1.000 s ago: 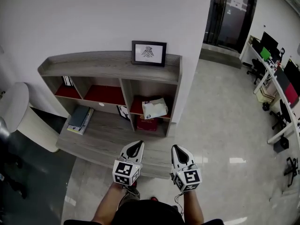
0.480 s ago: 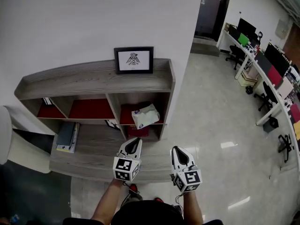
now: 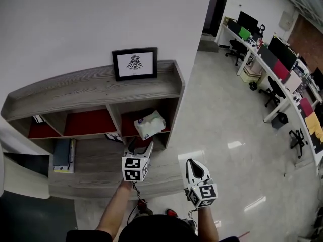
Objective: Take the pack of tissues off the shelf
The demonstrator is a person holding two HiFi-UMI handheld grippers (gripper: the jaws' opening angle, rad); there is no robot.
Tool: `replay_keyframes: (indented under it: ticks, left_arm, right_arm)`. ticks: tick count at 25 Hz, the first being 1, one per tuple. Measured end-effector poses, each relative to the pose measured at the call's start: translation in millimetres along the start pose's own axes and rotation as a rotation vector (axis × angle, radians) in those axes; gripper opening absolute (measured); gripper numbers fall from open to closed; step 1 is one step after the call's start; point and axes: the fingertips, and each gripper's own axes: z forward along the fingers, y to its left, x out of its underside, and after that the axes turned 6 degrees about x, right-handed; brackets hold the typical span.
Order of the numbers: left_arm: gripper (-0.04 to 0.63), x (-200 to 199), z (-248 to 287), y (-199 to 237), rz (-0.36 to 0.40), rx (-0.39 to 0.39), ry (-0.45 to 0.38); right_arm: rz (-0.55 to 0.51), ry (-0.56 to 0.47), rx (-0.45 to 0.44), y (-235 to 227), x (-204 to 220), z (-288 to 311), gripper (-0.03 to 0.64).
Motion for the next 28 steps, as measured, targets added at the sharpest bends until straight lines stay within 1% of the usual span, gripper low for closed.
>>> replay_keyframes:
  ticks: [2,7,10,15,19,22,28]
  left_arm:
    - [0.279,1,9,6,0.004,-0.01,0.015]
    - [0.281,6,27,13,0.024,-0.009,0.051]
    - [0.281,10,33,18,0.04,-0.021,0.068]
    - [0.273,18,42,21,0.026,-0.021,0.096]
    - [0.152,15,41,31,0.047,-0.065,0.09]
    - [0.107,12,38,32,0.062,-0.078,0.082]
    - [0.038,15,34,30,0.067,-0.089,0.101]
  right_arm:
    - [0.001,0.009,0.024,-1,4,-5,0.032]
    - [0.001,0.022,0.088,-7,9,-20,0.032]
    - [0.004,0.026,0.132,-15,11,-30,0.032]
    - [0.031,0.03,0.195,-27,13,-45,0.032]
    - [0.04,0.034,0.21,-29,16,-47,0.032]
    - [0.036,0.037,0.208,-30,17,-48,0.032]
    - [0.037,0.026,0.193,-33,16,-50,0.032]
